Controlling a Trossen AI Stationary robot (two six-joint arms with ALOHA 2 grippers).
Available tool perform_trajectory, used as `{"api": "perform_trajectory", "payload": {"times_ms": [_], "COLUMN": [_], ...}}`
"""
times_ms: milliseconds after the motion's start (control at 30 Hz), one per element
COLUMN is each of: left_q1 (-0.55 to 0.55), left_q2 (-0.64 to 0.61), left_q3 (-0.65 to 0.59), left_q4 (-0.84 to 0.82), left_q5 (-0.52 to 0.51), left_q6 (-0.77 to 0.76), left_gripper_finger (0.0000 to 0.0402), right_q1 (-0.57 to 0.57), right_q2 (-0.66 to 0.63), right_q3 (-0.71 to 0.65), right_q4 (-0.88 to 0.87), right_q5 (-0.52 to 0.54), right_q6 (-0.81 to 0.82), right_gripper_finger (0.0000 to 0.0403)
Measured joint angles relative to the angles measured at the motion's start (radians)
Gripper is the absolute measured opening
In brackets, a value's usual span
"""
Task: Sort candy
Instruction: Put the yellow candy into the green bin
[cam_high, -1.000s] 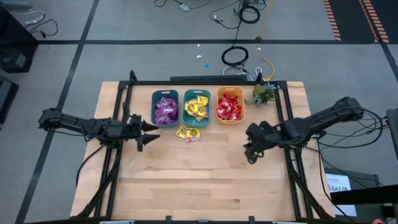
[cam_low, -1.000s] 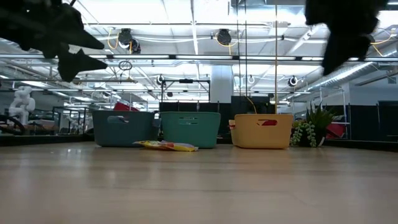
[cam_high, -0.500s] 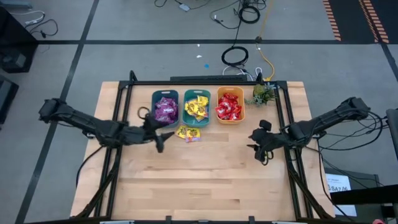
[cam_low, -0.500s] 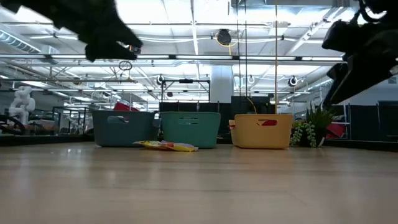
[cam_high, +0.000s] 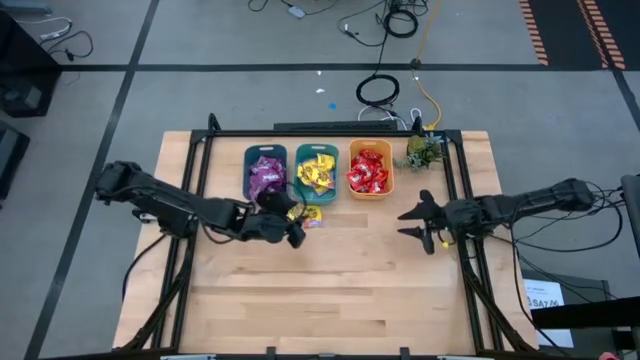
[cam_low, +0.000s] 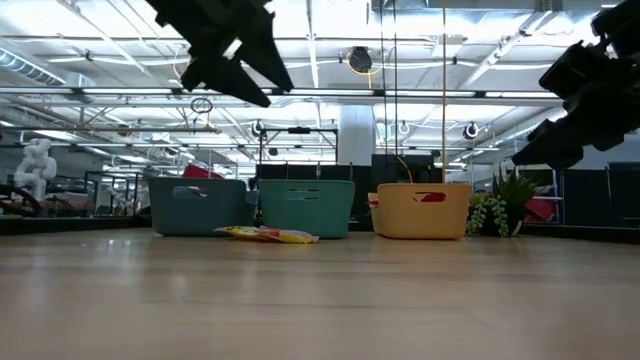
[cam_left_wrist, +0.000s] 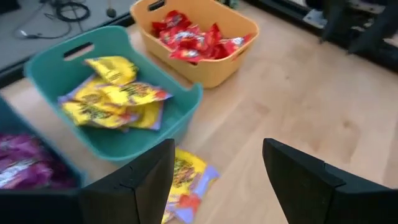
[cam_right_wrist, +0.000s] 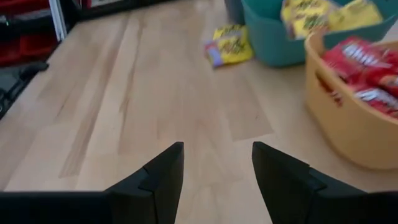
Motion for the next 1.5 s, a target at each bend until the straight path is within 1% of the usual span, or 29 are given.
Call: {"api": "perform_trajectory", "payload": {"times_ms": [133,233,333,467,567,733,833,967,1167,1267,1367,1433,1500], "left_q1": [-0.001,-0.001,0.004,0.026,0.031,0.047,0.078,0.128,0.176,0.173,0.152,0.137,0.129], "left_q2": [0.032,0.039,0.052,0.094,0.151,0.244,0.29,0.349,0.459,0.507,0.527,0.525,0.512], "left_q3": [0.013,0.013,0.014,0.014,0.014,0.014,0.013,0.013,0.018,0.024,0.025,0.025,0.023], "left_q4": [0.004,0.003,-0.015,-0.053,-0.056,-0.043,-0.044,-0.039,0.058,0.068,0.065,0.056,0.037], "left_q5": [0.041,0.059,0.091,0.175,0.186,0.117,0.109,0.114,0.177,0.196,0.179,0.153,0.151], "left_q6": [-0.011,-0.079,-0.156,-0.321,-0.397,-0.528,-0.579,-0.613,-0.626,-0.631,-0.65,-0.653,-0.659], "left_gripper_finger": [0.0253,0.0253,0.0253,0.0253,0.0253,0.0253,0.0253,0.0253,0.0253,0.0253,0.0248,0.0236,0.0216], "right_q1": [-0.03,-0.041,-0.04,-0.04,-0.04,-0.04,-0.04,-0.039,-0.039,-0.039,-0.039,-0.039,-0.039], "right_q2": [-0.128,-0.21,-0.284,-0.338,-0.347,-0.347,-0.347,-0.347,-0.347,-0.347,-0.347,-0.347,-0.347], "right_q3": [-0.03,-0.032,-0.032,-0.032,-0.032,-0.032,-0.032,-0.032,-0.032,-0.032,-0.032,-0.032,-0.032], "right_q4": [-0.02,-0.022,-0.02,-0.025,-0.026,-0.025,-0.026,-0.029,-0.029,-0.029,-0.029,-0.029,-0.029], "right_q5": [-0.002,-0.003,-0.003,-0.003,-0.003,-0.005,-0.032,-0.057,-0.058,-0.058,-0.058,-0.058,-0.057], "right_q6": [-0.027,-0.053,-0.084,-0.098,-0.099,-0.081,-0.063,-0.041,-0.027,-0.027,-0.027,-0.027,-0.028], "right_gripper_finger": [0.0183,0.0183,0.0183,0.0183,0.0183,0.0183,0.0183,0.0183,0.0183,0.0183,0.0183,0.0183,0.0183]}}
